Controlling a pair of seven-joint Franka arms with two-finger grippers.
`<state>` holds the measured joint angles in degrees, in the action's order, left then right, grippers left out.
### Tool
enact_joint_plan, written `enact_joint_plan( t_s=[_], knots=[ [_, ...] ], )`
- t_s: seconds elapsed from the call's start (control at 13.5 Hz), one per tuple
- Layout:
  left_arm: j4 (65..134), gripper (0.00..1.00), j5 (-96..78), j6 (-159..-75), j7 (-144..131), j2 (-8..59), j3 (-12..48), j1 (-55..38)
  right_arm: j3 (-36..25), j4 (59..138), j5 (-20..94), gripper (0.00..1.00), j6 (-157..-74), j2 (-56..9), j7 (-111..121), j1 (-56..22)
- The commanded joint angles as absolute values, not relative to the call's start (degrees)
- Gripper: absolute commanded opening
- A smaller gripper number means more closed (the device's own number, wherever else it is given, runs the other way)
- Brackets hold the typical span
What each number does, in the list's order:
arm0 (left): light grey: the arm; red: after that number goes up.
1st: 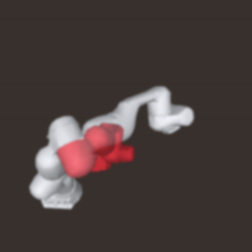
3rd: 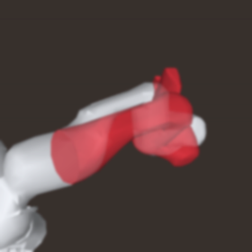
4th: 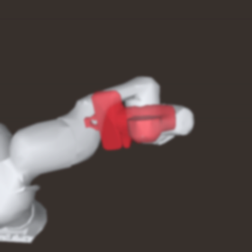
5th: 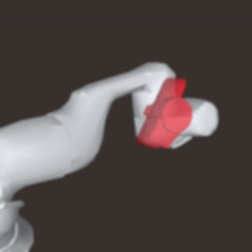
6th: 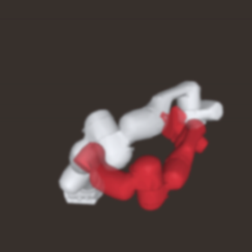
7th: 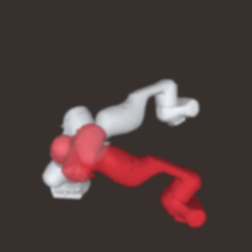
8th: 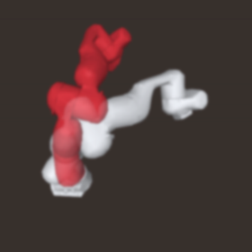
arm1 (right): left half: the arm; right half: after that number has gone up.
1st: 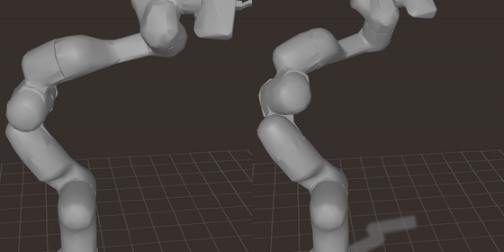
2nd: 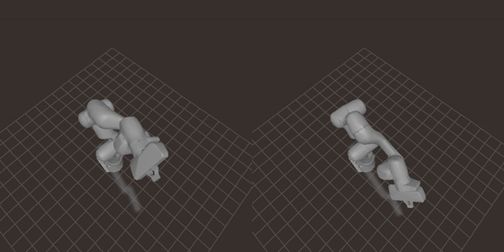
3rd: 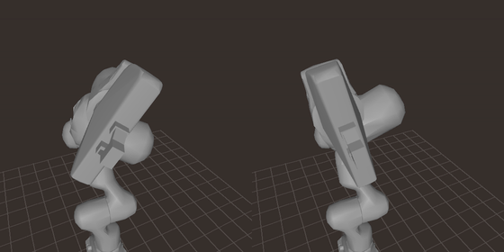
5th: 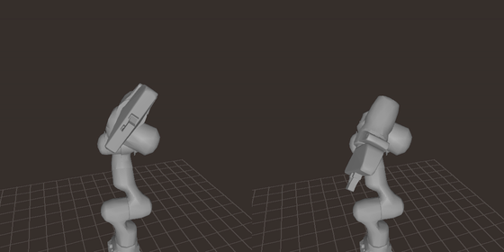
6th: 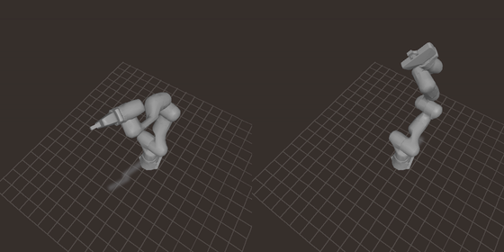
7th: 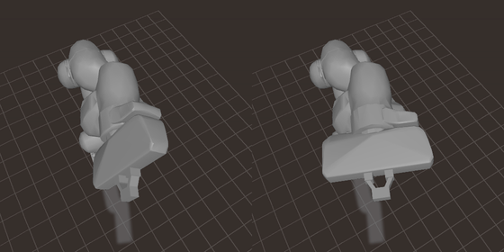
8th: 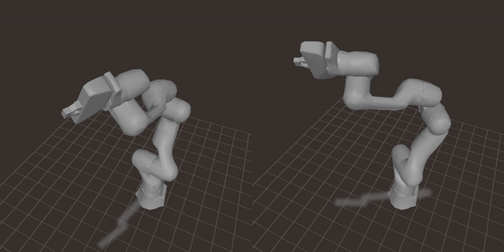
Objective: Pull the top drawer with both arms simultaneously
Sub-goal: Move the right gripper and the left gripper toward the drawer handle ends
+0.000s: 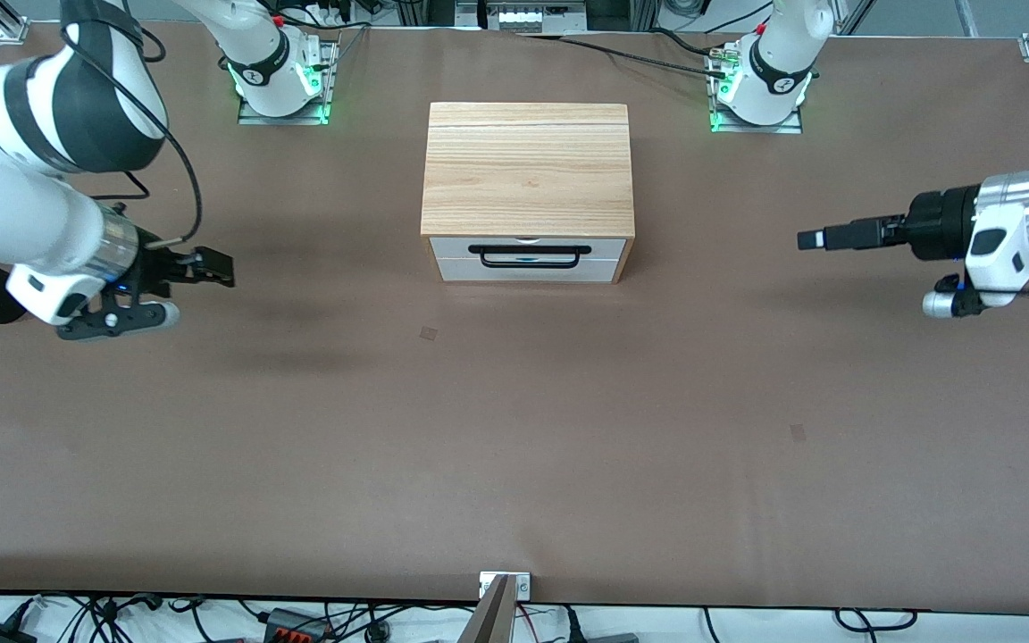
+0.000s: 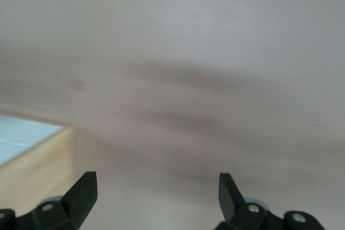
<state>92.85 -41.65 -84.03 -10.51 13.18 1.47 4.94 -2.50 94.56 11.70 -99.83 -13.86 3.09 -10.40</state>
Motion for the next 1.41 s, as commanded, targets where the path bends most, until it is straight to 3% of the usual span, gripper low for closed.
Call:
enact_joint_plan(
  t_s=[0.0,0.22,0.74,1.11,1.34],
  knots=[
    [90.6,1.00,-54.5,-86.7,-4.3,22.7,1.8,4.4,-2.5,93.1,25.6,1.00,-99.7,-18.5,6.7,-11.3],
    [90.7,1.00,-58.2,-92.4,9.7,26.8,2.2,-0.3,-2.3,93.2,44.6,1.00,-100.2,-24.8,13.9,-13.4],
    [92.5,1.00,-60.1,-96.4,32.6,32.4,2.5,-4.5,-2.3,97.2,74.8,1.00,-101.7,-34.5,43.4,-17.0],
    [103.6,1.00,-72.9,-97.1,45.1,32.1,4.7,-4.0,-2.2,103.9,92.4,1.00,-101.8,-37.4,56.5,-22.8],
    [110.5,1.00,-85.6,-94.8,48.4,32.3,6.2,-3.9,-2.2,107.0,95.0,1.00,-101.7,-38.4,59.1,-24.4]
  ],
)
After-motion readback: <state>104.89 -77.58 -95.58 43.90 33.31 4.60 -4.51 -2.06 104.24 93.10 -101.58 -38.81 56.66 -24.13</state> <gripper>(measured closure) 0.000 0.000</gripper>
